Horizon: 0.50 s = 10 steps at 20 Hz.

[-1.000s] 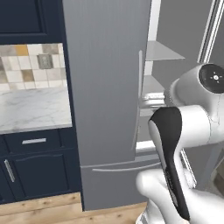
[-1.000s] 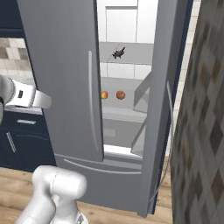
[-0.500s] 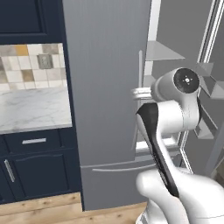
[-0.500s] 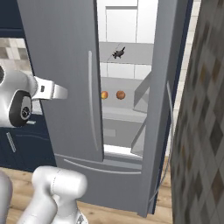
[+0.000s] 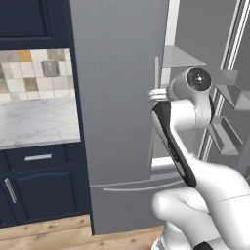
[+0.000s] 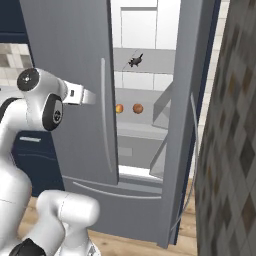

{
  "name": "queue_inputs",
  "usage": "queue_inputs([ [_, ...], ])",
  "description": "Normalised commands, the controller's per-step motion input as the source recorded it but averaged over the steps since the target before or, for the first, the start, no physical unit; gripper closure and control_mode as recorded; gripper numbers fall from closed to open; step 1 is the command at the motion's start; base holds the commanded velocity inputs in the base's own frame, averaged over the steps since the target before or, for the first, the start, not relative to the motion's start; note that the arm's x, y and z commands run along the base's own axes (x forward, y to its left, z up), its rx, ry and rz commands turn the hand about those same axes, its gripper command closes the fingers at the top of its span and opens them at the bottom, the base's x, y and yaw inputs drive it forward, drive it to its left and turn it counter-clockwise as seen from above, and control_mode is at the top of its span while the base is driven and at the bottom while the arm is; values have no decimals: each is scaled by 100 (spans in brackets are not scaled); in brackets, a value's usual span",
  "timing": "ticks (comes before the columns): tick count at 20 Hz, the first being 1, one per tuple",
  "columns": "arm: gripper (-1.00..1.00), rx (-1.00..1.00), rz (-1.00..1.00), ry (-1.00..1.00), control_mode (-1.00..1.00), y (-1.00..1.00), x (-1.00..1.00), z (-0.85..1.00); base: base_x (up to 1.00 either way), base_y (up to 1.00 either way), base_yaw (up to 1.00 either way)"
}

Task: Open the fridge, remove the mango, onion, and fish, and place them on any counter.

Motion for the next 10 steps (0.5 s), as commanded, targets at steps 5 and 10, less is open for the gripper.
queue_inputs([
  [5,-100,0,0,1,-100,-20,63,-9,0,0,0],
  [10,-100,3,0,6,-100,-16,67,-23,0,0,0],
])
